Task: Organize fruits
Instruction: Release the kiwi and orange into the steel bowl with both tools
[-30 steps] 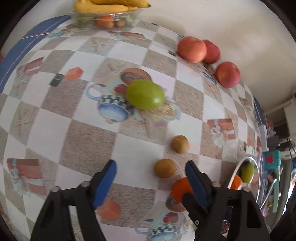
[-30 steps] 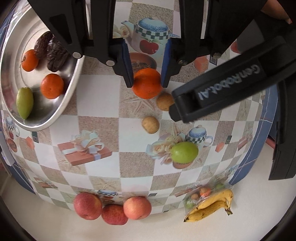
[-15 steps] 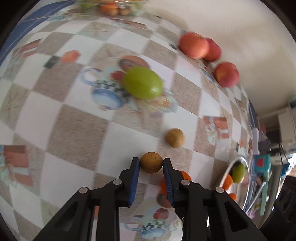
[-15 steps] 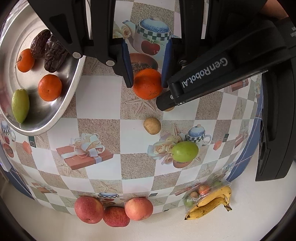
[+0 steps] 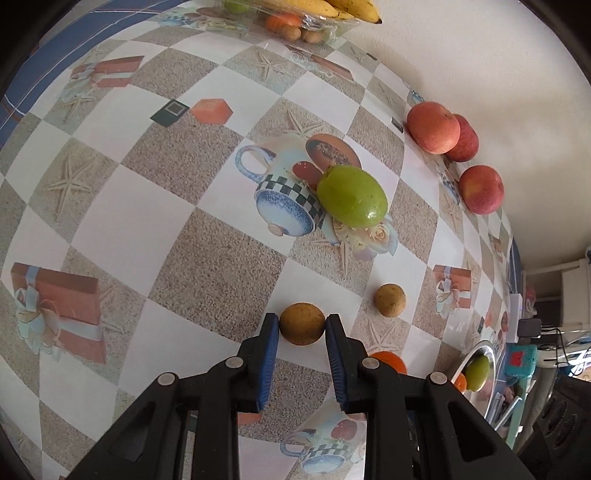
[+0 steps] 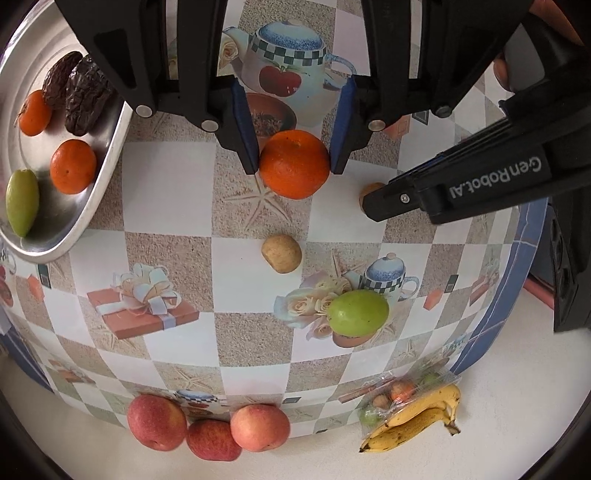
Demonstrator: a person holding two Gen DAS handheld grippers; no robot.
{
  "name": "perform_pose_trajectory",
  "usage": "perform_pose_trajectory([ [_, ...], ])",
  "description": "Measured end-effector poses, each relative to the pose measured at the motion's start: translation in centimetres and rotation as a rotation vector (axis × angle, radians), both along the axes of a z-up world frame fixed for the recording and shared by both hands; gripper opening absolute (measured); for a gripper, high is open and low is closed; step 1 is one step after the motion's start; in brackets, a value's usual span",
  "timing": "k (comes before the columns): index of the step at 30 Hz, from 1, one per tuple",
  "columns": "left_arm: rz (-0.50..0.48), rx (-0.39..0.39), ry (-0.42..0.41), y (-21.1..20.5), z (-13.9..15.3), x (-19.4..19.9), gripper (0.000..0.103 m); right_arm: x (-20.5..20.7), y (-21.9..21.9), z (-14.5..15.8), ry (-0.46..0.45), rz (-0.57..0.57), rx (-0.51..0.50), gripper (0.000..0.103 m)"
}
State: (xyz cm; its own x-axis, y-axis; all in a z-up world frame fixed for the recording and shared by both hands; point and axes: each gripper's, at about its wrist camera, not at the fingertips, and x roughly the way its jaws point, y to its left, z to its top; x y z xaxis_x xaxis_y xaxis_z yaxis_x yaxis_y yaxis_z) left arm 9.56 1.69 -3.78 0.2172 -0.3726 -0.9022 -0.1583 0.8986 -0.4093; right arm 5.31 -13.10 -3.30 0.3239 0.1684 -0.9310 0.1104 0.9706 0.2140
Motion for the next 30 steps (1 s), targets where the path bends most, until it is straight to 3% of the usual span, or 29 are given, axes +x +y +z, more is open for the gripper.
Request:
perform_pose_trajectory([
  [6,-0.010,0.000,-0.065,-0.2,2.2,-0.4,0.028,-0.7,-1.1,2.0,-0.055,-0.032,0.027,0.040],
  [12,-0.087,-0.013,-0.112,-3.0,3.9,-1.3,0.028,-2.2,-4.6,3.8,-0.084,-0.105,0.014,0.040],
  [18,-0.268,-0.025,-0.143,-8.7,5.0,-3.9,0.028,-4.5,-10.2,6.0,-0.128,-0.253,-0.053,0.040],
  [22,-0.421,-0.070,-0.142,-13.4,5.2,-6.3,0.028,-6.0,-14.3,6.0,-0.086,-0.375,-0.103,0.041],
  [25,-0.499,-0.100,-0.126,-15.9,5.0,-7.7,0.029,-7.0,-16.9,5.6,-0.058,-0.453,-0.086,0.041],
  [27,-0.523,-0.086,-0.120,-16.7,4.8,-8.1,0.035,-7.6,-17.9,5.4,-0.052,-0.483,-0.075,0.041],
  [29,-0.519,-0.067,-0.112,-16.7,4.4,-7.9,0.056,-7.7,-18.3,5.2,-0.046,-0.498,-0.074,0.041],
  [30,-0.501,-0.063,-0.108,-16.4,4.3,-7.6,0.057,-7.8,-18.3,5.2,-0.045,-0.500,-0.072,0.041],
])
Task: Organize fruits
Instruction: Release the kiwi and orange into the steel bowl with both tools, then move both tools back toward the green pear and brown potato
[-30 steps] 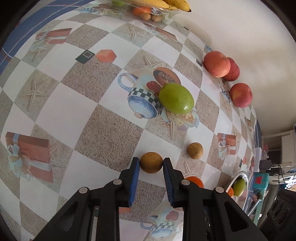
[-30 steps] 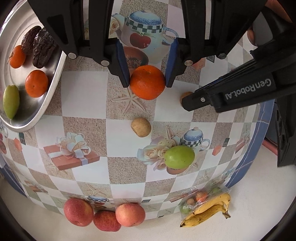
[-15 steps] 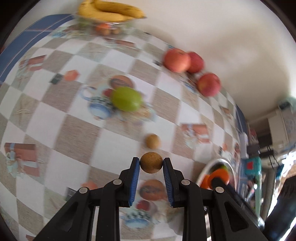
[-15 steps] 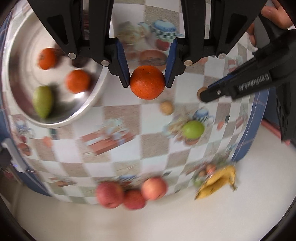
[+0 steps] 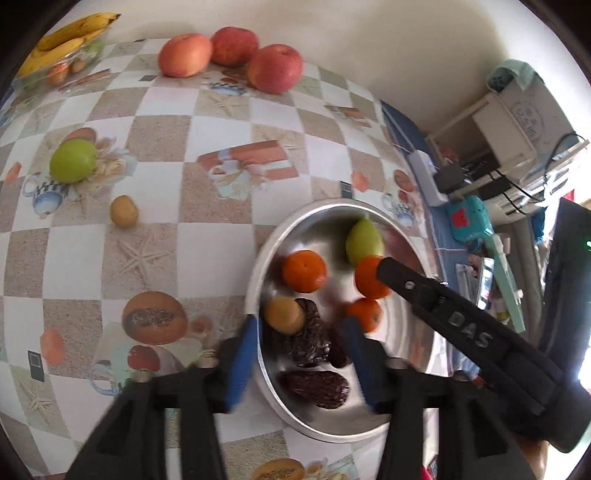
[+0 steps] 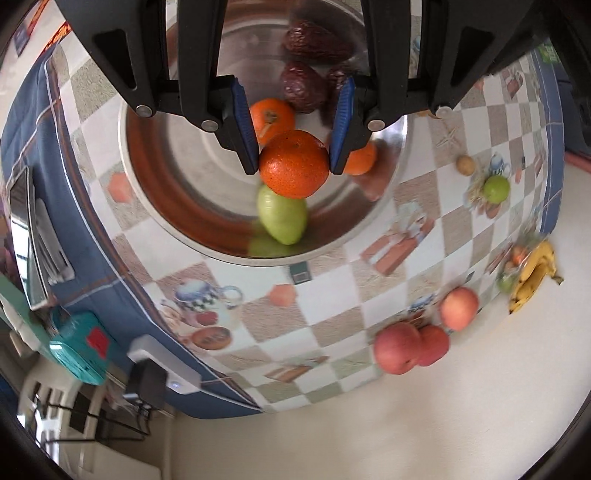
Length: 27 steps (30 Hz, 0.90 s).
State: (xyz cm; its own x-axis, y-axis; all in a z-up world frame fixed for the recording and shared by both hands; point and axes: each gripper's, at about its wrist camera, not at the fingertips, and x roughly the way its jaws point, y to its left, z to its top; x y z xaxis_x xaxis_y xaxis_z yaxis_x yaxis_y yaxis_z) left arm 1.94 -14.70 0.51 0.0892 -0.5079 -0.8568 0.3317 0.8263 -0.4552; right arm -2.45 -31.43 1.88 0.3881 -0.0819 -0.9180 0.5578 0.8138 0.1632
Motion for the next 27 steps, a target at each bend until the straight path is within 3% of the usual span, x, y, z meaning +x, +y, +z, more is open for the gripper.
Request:
perform_pose_trajectory([
  [3,0.063,0.015,0.017,1.7,-0.4,1.0,0.057,0.2,0.2,0.1,-0.005,0.013,0.004,0.047],
  [4,0.089,0.027,0.020,2.4,-0.6,1.3,0.062,0.2,0.4,0.2,-0.004,0.021,-0.002,0.047],
  [8,0.236,0.155,0.012,5.8,-1.3,2.8,0.101,0.5,1.5,0.0,0.010,0.063,-0.022,0.049],
  [9,0.286,0.201,0.000,6.9,-1.5,3.2,0.103,0.7,1.8,-0.2,0.017,0.074,-0.026,0.055],
  [12,0.409,0.297,-0.026,10.1,-1.7,4.1,0.103,1.3,3.0,-0.7,0.028,0.111,-0.032,0.079],
  [20,0.609,0.298,-0.049,16.5,-0.8,5.6,0.103,3.2,7.3,-0.7,0.013,0.211,-0.062,0.081],
  [27,0.641,0.282,-0.092,18.3,0.2,7.6,0.103,5.3,11.4,0.1,-0.065,0.297,-0.040,0.081],
])
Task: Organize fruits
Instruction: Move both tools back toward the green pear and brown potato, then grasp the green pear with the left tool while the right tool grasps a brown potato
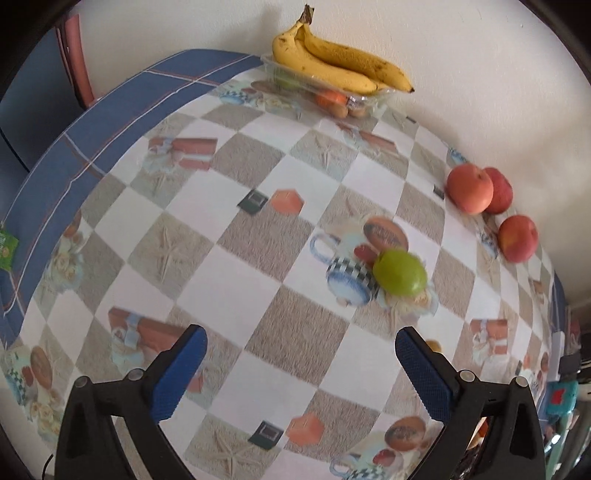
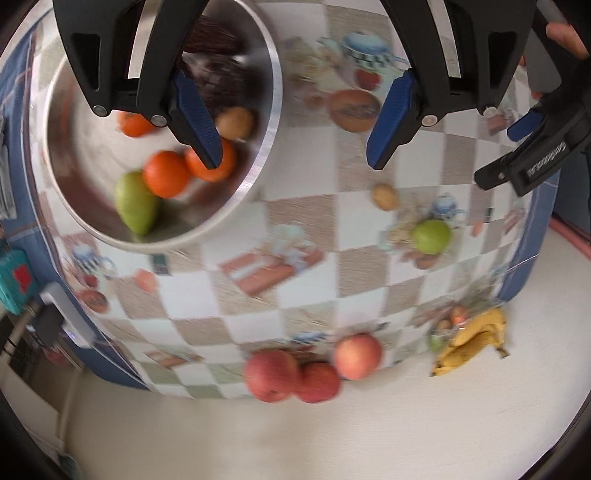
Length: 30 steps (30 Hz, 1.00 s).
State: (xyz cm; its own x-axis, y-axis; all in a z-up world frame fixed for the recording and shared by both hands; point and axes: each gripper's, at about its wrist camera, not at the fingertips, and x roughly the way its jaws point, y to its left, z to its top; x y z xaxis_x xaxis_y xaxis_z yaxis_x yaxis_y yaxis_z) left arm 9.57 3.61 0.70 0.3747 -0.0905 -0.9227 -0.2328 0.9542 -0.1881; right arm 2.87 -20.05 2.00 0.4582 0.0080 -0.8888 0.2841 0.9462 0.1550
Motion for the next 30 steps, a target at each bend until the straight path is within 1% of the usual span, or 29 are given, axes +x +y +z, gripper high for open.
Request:
perform_pose_trajectory([
  [2,-0.015,-0.032,-0.004,-0.2,-0.1,0.9,0.103,0.5,0.4,0.1,-0.018,0.001,-0.004,0.081],
  [4,-0.044,-0.064,-0.011,-0.3,0.2,1.5,0.103,1.1,0.3,-0.1,-0.025,-0.027,0.011,0.081],
  [7,-0.085,-0.076,-0.023,-1.0,0.0,2.9,0.103,2.3,0.3,-0.6,-0.038,-0.040,0.072,0.081],
  [10,-0.103,-0.103,-0.007,-1.6,-0.8,4.5,0.103,3.6,1.0,-1.2,-0.041,-0.016,0.123,0.081],
  [13,-0.116,-0.141,0.007,-2.4,-1.8,5.8,0.103,5.1,2.2,-2.1,-0.027,0.015,0.117,0.081],
  [14,-0.139,-0.152,0.014,-2.9,-2.2,6.3,0.103,5.5,2.5,-2.5,-0.017,0.023,0.114,0.081],
  [16,-0.178,-0.153,0.024,-3.8,-2.7,6.8,0.103,6.4,3.1,-3.5,0.012,0.036,0.101,0.081],
  [18,-0.207,-0.131,0.028,-4.6,-3.2,7.2,0.103,7.1,3.5,-4.7,0.047,0.047,0.079,0.081],
  [20,-0.225,-0.114,0.029,-5.0,-3.6,7.5,0.102,7.5,3.7,-5.4,0.069,0.052,0.063,0.081],
  [22,-0.229,-0.114,0.035,-5.2,-4.0,7.7,0.101,7.8,3.7,-6.0,0.088,0.052,0.058,0.081],
  [24,-0.234,-0.134,0.041,-5.4,-4.6,7.9,0.097,8.0,3.8,-6.3,0.093,0.053,0.048,0.081],
  [25,-0.235,-0.137,0.045,-5.4,-4.7,8.1,0.090,8.1,4.0,-6.3,0.091,0.058,0.038,0.080],
  [26,-0.236,-0.133,0.045,-5.5,-4.9,8.2,0.087,8.3,4.1,-6.3,0.090,0.063,0.036,0.078],
  [27,-0.239,-0.123,0.038,-5.6,-4.8,8.2,0.085,8.3,4.2,-6.3,0.086,0.067,0.028,0.074],
  [28,-0.243,-0.120,0.033,-5.7,-4.8,8.3,0.080,8.4,4.4,-6.3,0.087,0.073,0.020,0.070],
  [29,-0.248,-0.129,0.031,-5.7,-4.8,8.3,0.072,8.4,4.5,-6.3,0.086,0.079,0.013,0.067],
  [30,-0.255,-0.150,0.029,-5.6,-4.8,8.3,0.068,8.4,4.7,-6.2,0.083,0.084,0.005,0.060],
])
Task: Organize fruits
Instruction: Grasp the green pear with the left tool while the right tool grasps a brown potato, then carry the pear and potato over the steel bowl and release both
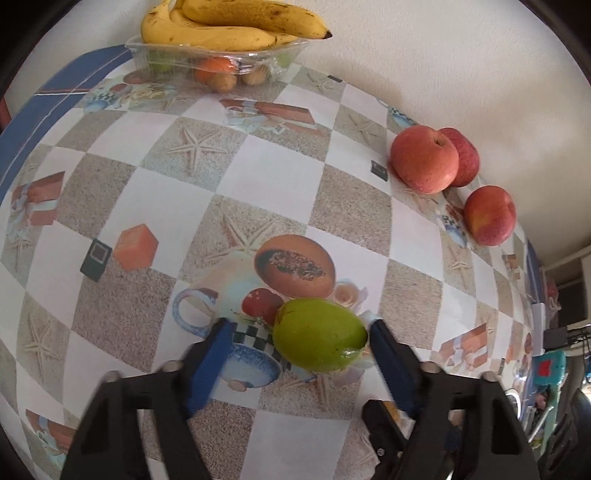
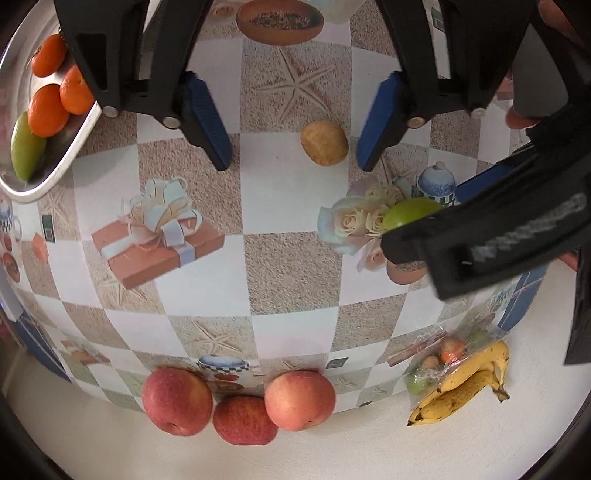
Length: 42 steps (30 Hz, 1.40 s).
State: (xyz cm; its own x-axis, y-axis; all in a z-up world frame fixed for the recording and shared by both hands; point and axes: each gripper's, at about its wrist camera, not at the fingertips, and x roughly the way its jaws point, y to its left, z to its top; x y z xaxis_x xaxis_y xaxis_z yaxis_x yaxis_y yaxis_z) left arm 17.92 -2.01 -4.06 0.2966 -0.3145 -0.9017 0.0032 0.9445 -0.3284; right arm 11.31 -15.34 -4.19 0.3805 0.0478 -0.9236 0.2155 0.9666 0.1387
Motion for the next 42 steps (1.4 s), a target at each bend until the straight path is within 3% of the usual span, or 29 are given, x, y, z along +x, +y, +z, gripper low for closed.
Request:
perform_pose_trajectory([
  [1,-0.006,-0.025,0.002,0.0,0.0,0.0,0.057,0.0,0.1,0.0,-0.001,0.005,-0.002,0.055],
  [2,-0.011,-0.046,0.004,-0.1,0.0,0.0,0.055,0.0,0.2,0.0,-0.001,0.009,0.003,0.054],
  [5,-0.021,-0.030,-0.005,-0.3,0.1,-0.1,0.055,-0.2,0.2,0.1,-0.006,0.017,0.030,0.042],
  [7,-0.013,-0.040,0.002,-0.2,0.0,-0.1,0.055,-0.3,0.3,0.2,-0.008,0.020,0.047,0.027],
  [24,0.062,-0.063,0.062,3.8,1.8,-5.2,0.055,-4.7,-0.4,3.6,-0.057,0.031,0.055,0.027],
  [42,0.017,-0.058,0.031,3.5,4.1,-11.3,0.055,-10.1,-1.3,6.8,-0.105,0.000,0.079,0.027],
])
